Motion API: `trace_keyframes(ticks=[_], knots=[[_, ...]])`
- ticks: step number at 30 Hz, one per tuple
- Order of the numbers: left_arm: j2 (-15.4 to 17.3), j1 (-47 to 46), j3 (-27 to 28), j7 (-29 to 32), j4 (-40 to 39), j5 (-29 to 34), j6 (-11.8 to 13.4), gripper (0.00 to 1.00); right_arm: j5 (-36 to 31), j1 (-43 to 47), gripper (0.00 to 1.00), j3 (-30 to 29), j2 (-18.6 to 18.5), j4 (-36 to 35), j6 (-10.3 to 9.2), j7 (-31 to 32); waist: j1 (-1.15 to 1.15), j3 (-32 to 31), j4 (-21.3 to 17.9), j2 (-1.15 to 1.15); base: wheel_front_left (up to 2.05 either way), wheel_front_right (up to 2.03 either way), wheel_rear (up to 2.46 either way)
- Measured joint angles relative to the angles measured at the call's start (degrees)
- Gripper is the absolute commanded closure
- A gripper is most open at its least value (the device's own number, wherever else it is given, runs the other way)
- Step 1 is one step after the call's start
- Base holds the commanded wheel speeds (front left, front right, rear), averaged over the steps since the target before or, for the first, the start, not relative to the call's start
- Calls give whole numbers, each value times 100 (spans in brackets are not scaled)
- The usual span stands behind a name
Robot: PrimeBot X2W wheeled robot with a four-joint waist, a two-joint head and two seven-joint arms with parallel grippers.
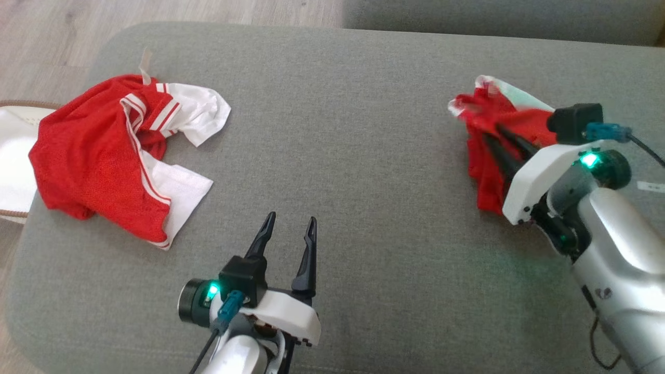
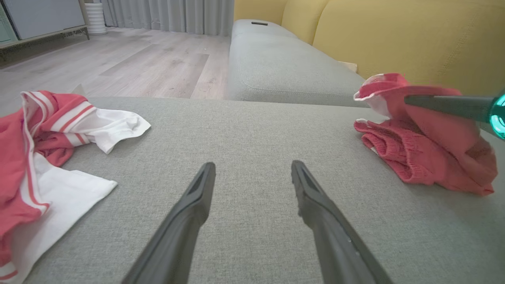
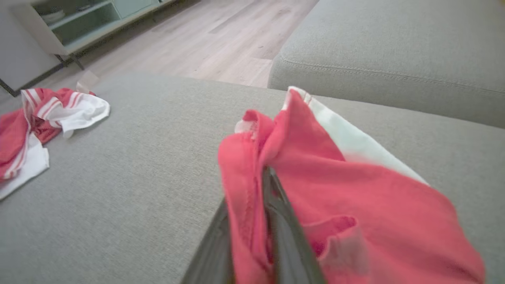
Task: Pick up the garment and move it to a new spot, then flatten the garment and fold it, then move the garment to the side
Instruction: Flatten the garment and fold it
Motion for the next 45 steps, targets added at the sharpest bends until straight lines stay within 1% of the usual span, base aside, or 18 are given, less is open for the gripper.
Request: trace_keyframes(ticks=[4,6,9,13,16,18,19,20,23,26,29,32,36,40,45], knots=[[0,-2,0,1,3,-1,20,0,109,213,0,-261,-1,-525,0,-222,0,-12,-27,0,0,0,0],[1,-2,5,0,12,-1,27,0,104,310,0,-450,-105,-769,0,-320,0,-44,-62,0,0,0,0],[0,0,15,0,20,-1,44,0,104,589,0,-856,-355,-1034,0,-432,0,-100,-130,0,0,0,0],[1,10,55,0,59,8,43,0,115,1161,0,-1411,-566,-1206,0,-493,0,-192,-245,0,0,0,0],[-1,29,83,0,90,19,36,0,121,1612,0,-1731,-577,-1279,0,-499,0,-286,-338,0,0,0,0],[0,95,113,0,92,67,14,0,208,1868,0,-1831,-557,-1343,0,-486,0,-351,-398,0,0,0,0],[1,147,122,0,94,67,-8,0,304,1983,28,-1846,-542,-1381,0,-459,0,-383,-423,0,0,0,0],[1,194,125,0,96,68,-8,0,414,2078,100,-1863,-503,-1426,0,-410,0,-404,-445,0,0,0,0],[1,252,115,1,91,105,-43,0,711,2229,100,-1857,-432,-1479,0,-219,0,-405,-446,0,0,0,0],[0,231,71,1,70,107,-64,0,788,2143,100,-1769,-432,-1435,0,-54,0,-333,-371,0,0,0,0],[1,225,45,1,71,104,-64,0,827,1842,100,-1497,-437,-1218,0,187,0,-244,-267,0,0,0,0],[2,187,-7,0,78,99,-67,0,816,1406,100,-1085,-513,-939,0,363,0,-149,-155,0,0,0,0],[1,80,-118,1,93,85,-90,0,751,1001,100,-635,-668,-442,0,368,0,-63,-8,0,0,0,0],[2,60,-130,1,100,40,-54,0,770,881,100,-299,-710,75,0,365,0,5,64,0,0,0,0],[1,5,-134,1,115,-2,-25,0,1021,844,100,172,-639,142,0,212,0,24,73,0,0,0,0]])
